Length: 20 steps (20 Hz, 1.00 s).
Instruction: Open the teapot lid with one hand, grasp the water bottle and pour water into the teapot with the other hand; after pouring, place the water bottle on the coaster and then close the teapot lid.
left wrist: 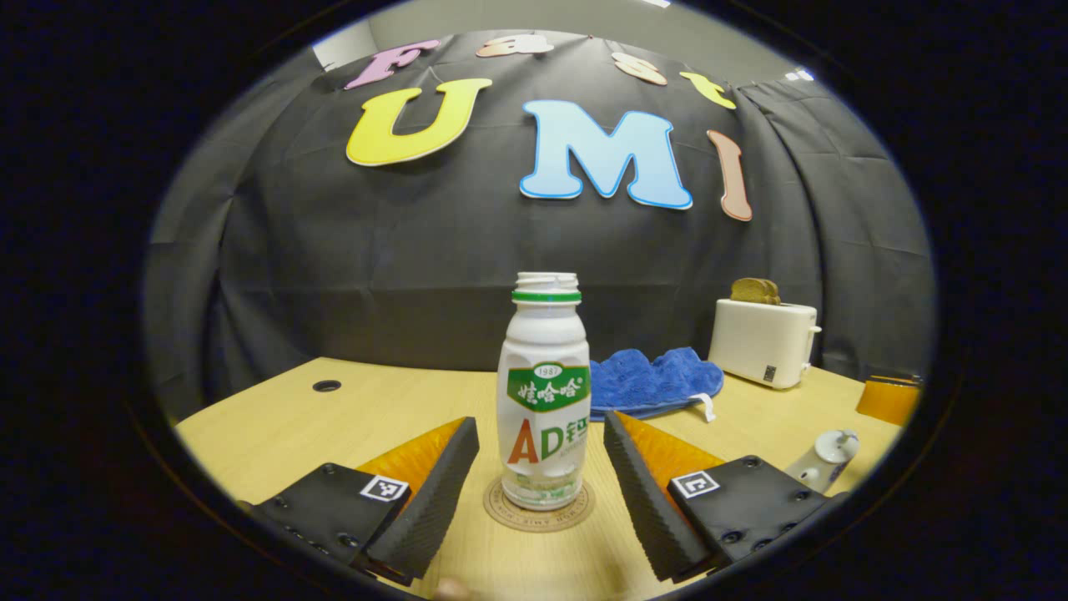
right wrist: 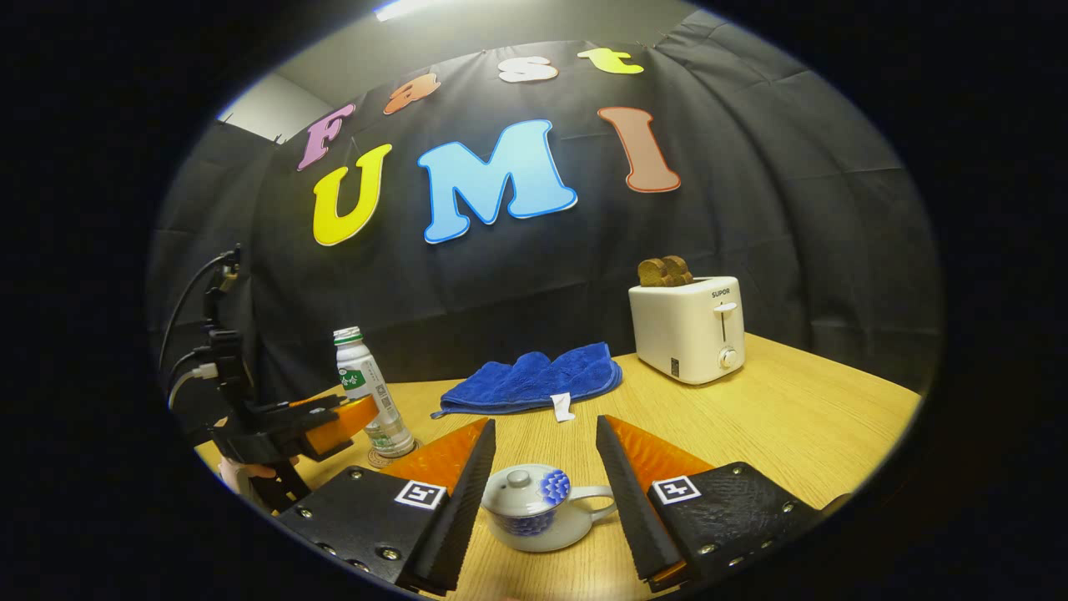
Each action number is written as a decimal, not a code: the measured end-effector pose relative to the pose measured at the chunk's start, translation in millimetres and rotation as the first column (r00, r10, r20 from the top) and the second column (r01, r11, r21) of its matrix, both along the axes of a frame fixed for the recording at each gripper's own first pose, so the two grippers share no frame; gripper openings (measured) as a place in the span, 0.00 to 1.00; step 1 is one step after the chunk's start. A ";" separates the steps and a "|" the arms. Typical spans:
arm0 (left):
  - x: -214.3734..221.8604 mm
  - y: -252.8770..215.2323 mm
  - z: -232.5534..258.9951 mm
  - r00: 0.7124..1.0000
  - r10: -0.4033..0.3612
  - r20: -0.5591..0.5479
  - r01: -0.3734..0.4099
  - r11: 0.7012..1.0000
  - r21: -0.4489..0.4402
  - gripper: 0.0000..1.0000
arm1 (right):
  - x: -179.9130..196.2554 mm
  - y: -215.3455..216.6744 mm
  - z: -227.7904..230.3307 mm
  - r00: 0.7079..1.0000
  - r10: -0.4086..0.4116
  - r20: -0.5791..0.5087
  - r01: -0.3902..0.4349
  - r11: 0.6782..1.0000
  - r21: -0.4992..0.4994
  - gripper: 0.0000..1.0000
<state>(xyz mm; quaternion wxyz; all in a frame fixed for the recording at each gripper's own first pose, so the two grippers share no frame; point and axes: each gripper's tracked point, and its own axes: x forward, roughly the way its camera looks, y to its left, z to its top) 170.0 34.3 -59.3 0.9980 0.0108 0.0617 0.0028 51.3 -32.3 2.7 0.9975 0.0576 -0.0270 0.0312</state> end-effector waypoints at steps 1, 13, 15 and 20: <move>-12.7 -3.6 4.2 1.000 0.003 0.011 -0.003 1.000 0.000 0.94 | -4.6 0.4 5.7 1.000 -0.008 0.022 0.008 1.000 -0.014 0.75; -154.6 -46.2 22.1 0.993 0.008 0.121 -0.009 1.000 0.002 1.00 | -77.3 34.2 -19.7 0.997 -0.021 0.073 0.029 0.994 -0.110 0.75; -160.6 -47.9 19.9 0.992 0.016 0.128 -0.016 1.000 0.002 1.00 | -78.1 35.7 -24.5 0.997 -0.029 0.072 0.036 0.994 -0.106 0.75; -165.0 -55.0 14.4 0.992 0.007 0.129 -0.010 1.000 0.019 1.00 | -78.0 39.1 -31.8 0.997 -0.040 0.061 0.048 0.989 -0.140 0.75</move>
